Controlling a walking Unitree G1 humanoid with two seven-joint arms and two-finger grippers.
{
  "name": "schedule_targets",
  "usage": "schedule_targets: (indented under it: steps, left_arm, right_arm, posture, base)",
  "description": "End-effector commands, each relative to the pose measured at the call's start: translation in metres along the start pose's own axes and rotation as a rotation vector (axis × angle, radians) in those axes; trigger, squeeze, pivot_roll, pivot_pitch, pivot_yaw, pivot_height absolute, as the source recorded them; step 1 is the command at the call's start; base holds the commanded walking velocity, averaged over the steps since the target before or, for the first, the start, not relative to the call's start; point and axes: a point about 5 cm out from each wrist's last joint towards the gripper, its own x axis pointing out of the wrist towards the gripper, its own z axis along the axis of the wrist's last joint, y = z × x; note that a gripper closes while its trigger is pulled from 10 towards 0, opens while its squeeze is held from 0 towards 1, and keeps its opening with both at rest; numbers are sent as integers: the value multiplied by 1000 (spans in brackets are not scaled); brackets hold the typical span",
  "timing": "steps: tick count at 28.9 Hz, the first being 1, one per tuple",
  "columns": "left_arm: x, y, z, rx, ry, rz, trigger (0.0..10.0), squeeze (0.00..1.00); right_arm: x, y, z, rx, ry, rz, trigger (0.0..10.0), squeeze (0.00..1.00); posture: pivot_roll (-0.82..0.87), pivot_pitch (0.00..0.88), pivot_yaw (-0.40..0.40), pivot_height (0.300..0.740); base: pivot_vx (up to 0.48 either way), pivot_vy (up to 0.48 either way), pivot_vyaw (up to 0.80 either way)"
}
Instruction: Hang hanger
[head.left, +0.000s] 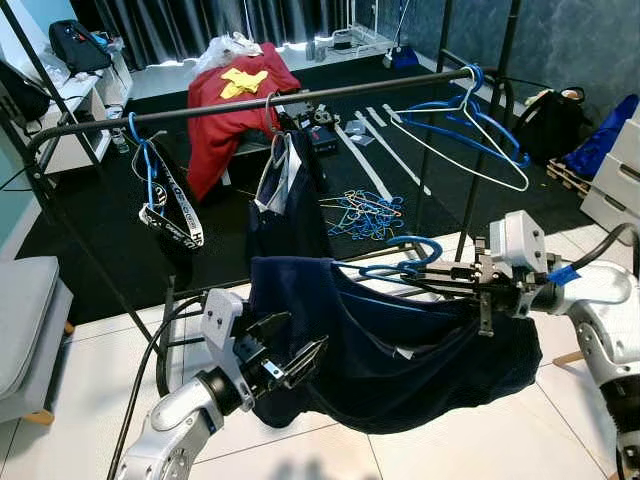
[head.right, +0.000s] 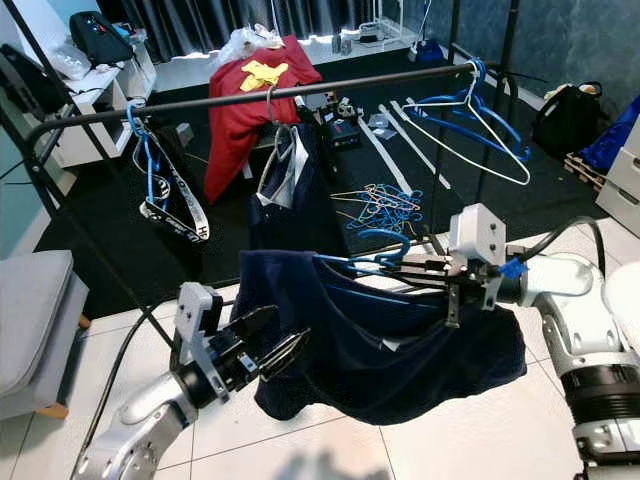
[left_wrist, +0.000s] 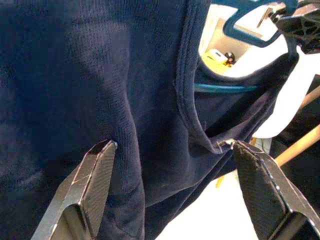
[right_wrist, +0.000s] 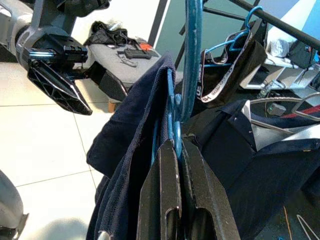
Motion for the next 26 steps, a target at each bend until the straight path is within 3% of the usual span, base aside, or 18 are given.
schedule_targets:
  steps: [1, 7, 8, 9, 10, 11, 13, 14, 26]
  left_arm:
    - [-1, 1, -1, 11, 22, 6, 10000, 0]
    - [1, 5, -3, 37, 37, 39, 10000, 0]
    - [2, 12, -4, 67, 54, 92, 9373, 0]
    - [2, 12, -4, 67, 54, 92, 9373, 0]
    - [2, 18, -5, 95, 67, 143, 4314, 0]
    - [3, 24, -6, 117, 76, 182, 2510, 0]
    - [4, 27, -6, 127, 79, 202, 2510, 0]
    - [4, 28, -5, 132, 81, 211, 0, 0]
    - [3, 35, -5, 176, 114, 255, 0, 0]
  right_arm:
    - [5, -1, 5, -20, -21, 5, 10000, 0]
    - [8, 1, 5, -19, -23, 8, 10000, 0]
    - [9, 1, 6, -19, -27, 10, 10000, 0]
    - [9, 1, 6, -19, -27, 10, 10000, 0]
    - [10, 1, 7, -20, -31, 11, 10000, 0]
    - [10, 1, 7, -20, -34, 11, 10000, 0]
    - [10, 1, 7, -20, -35, 11, 10000, 0]
    - [10, 1, 8, -20, -36, 11, 10000, 0]
    - [10, 1, 8, -21, -37, 8, 10000, 0]
  posture:
    - [-88, 62, 73, 740]
    - [-89, 62, 74, 740]
    - [-89, 64, 74, 740]
    - [-89, 64, 74, 740]
    - [-90, 64, 75, 740]
    - [-89, 63, 76, 740]
    - [-89, 63, 76, 740]
    - [-89, 63, 76, 740]
    - [-90, 56, 75, 740]
  base:
    - [0, 0, 0]
    - [0, 0, 0]
    - [0, 0, 0]
    - [0, 0, 0]
    - [0, 0, 0]
    - [0, 0, 0]
    - [0, 0, 0]
    - [0, 0, 0]
    - [0, 0, 0]
